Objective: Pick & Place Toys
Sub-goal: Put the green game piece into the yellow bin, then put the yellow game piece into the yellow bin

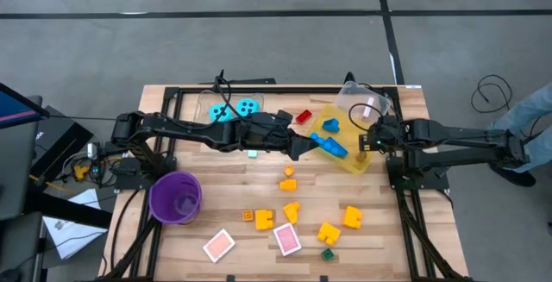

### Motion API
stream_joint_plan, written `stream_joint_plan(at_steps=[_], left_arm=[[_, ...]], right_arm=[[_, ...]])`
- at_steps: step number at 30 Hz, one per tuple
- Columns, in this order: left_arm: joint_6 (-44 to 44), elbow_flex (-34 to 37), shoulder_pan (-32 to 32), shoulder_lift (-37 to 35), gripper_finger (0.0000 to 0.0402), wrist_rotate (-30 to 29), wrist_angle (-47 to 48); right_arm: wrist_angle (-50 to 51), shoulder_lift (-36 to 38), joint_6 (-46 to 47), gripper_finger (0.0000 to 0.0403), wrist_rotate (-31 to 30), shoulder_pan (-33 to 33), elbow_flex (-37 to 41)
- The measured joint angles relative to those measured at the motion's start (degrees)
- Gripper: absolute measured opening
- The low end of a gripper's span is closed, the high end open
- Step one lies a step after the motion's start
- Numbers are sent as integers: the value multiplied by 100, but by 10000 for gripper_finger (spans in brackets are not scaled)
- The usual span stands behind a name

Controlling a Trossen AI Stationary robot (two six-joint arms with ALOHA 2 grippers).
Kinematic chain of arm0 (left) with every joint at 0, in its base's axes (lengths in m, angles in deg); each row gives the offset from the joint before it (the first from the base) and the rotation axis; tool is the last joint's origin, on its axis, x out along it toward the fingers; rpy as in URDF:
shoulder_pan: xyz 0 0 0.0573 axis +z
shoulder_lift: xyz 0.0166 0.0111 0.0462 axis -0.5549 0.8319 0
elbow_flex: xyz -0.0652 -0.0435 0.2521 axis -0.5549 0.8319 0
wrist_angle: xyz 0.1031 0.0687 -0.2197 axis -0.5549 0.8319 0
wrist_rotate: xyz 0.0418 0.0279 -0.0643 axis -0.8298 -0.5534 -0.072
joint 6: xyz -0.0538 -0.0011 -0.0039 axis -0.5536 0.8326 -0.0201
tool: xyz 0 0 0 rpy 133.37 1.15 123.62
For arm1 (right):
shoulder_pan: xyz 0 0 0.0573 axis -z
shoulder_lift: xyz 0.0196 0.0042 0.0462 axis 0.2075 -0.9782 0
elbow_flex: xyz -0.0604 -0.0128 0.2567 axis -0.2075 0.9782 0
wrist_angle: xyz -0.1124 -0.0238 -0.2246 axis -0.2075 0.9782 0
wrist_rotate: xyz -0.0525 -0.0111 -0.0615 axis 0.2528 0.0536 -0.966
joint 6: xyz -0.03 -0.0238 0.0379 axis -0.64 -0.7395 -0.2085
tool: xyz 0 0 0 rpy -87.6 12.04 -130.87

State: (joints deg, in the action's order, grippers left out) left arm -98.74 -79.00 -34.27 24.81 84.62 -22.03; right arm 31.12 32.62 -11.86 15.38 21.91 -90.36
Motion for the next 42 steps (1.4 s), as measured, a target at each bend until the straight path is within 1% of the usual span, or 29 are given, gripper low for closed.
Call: stream_joint_plan(at_steps=[4, 13, 30, 32, 36, 39, 42], left_arm=[[0, 0, -1, 0, 163, 0, 0], [151, 0, 0, 0, 163, 0, 1], [138, 0, -1, 0, 163, 0, 0], [139, 0, -1, 0, 163, 0, 0], [187, 0, -1, 0, 163, 0, -89], [605, 0, -11, 0, 163, 23, -322], [1103, 0, -28, -80, 166, 236, -461]], right_arm=[[0, 0, -3, 93, -3, -2, 0], [-117, 0, -128, 137, -16, -4, -1], [-331, 6, -338, 185, -40, -8, -4], [-478, 28, -487, 189, -44, -14, -4], [-981, 313, -820, 195, -53, -15, -4], [-1555, 585, -1122, 197, -211, -15, -4], [-2178, 896, -1420, 197, -374, -15, -4]])
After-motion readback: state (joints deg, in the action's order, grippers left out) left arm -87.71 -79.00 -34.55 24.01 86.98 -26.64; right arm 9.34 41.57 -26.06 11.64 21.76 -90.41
